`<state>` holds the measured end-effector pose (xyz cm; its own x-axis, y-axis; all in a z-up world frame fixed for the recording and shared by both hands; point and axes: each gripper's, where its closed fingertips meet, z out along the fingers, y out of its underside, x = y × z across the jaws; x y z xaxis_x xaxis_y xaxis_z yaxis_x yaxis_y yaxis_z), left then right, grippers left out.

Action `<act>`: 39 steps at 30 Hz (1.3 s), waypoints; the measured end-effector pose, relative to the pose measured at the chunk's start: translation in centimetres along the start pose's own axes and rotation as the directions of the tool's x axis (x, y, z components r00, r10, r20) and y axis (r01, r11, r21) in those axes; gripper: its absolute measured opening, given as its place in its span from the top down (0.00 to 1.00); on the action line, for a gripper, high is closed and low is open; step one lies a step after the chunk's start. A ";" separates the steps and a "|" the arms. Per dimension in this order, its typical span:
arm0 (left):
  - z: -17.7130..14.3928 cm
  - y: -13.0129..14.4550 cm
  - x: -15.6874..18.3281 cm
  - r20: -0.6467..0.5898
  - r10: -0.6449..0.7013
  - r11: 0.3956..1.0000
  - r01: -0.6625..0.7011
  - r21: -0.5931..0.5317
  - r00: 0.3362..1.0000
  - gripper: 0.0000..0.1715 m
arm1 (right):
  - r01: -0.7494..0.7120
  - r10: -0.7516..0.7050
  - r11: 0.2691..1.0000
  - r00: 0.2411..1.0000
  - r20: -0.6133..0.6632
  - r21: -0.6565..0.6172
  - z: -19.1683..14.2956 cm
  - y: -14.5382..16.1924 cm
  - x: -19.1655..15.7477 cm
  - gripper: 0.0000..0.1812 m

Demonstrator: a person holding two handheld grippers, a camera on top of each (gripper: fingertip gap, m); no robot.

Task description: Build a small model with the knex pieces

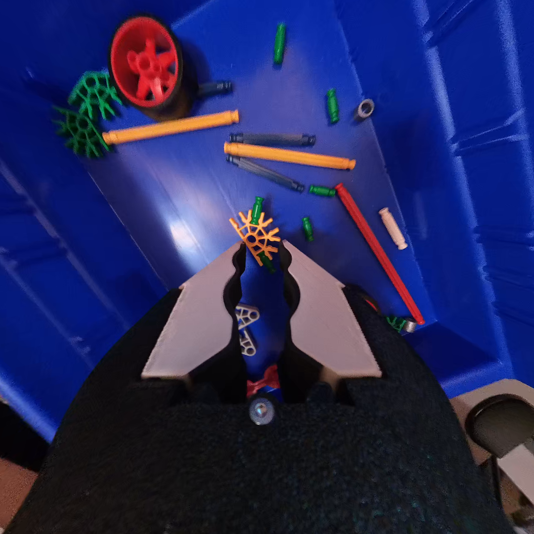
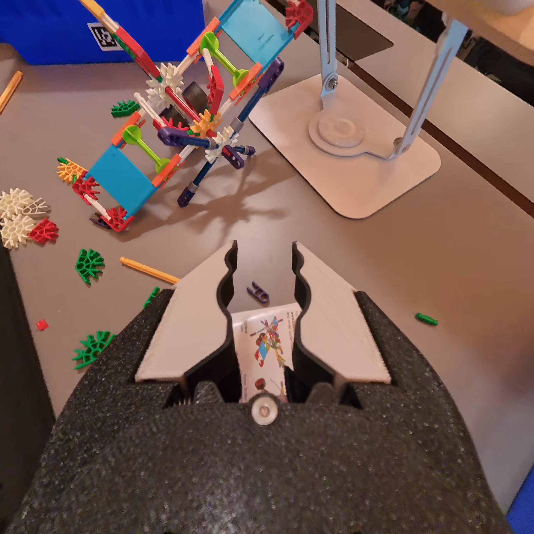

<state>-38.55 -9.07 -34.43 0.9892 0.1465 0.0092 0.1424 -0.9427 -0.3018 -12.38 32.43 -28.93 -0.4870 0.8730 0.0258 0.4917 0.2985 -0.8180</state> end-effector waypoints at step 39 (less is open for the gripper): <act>-7.0 -4.9 12.3 0.171 0.130 0.990 -0.139 0.039 0.977 0.61 | 0.080 -0.067 0.940 0.996 -0.051 0.332 -5.1 -2.5 -5.4 0.79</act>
<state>-26.83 -4.75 -26.14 0.9785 0.0716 -0.1933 0.0024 -0.9415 -0.3370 -7.25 28.96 -24.11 -0.4811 0.8697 0.1100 0.1831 0.2224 -0.9576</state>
